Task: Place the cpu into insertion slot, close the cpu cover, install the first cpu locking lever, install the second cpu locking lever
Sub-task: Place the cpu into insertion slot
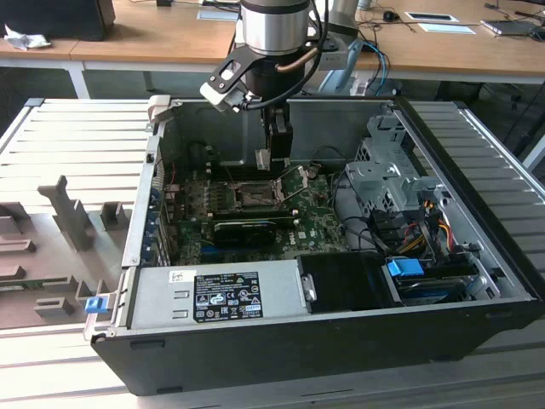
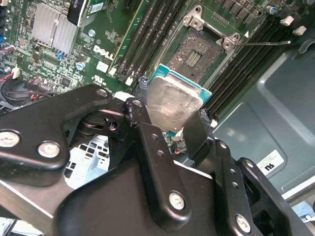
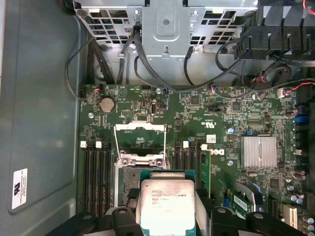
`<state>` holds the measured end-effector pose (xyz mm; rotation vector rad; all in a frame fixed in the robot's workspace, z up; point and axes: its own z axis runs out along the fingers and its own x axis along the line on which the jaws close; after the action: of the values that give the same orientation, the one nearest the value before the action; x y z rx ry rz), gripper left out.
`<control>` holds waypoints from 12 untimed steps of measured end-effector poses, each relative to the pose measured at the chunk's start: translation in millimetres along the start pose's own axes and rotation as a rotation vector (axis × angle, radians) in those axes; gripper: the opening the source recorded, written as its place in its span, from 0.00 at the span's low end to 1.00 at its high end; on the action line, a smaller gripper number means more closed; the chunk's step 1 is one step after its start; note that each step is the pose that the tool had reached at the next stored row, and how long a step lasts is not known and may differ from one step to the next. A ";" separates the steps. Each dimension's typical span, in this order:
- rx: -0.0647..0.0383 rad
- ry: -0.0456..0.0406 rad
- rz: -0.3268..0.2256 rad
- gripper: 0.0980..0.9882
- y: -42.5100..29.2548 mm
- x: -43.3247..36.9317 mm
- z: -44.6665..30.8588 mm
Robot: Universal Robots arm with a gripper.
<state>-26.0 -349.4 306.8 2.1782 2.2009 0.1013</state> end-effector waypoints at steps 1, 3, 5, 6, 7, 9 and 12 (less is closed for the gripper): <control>0.000 0.0000 0.000 0.48 -0.1 0.0 0.5; 0.000 -0.0001 0.000 0.48 -0.1 0.0 1.2; 0.000 -0.0002 0.000 0.48 -0.2 -0.1 1.7; 0.000 0.0000 0.000 0.48 -0.2 0.0 2.0; 0.000 0.0000 0.000 0.48 -0.2 0.0 2.5; 0.000 -0.0001 0.000 0.48 -0.7 -0.1 3.0; 0.000 0.0001 0.000 0.48 -2.1 -0.1 6.3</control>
<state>-27.6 -349.4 300.4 2.1783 2.2008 0.1015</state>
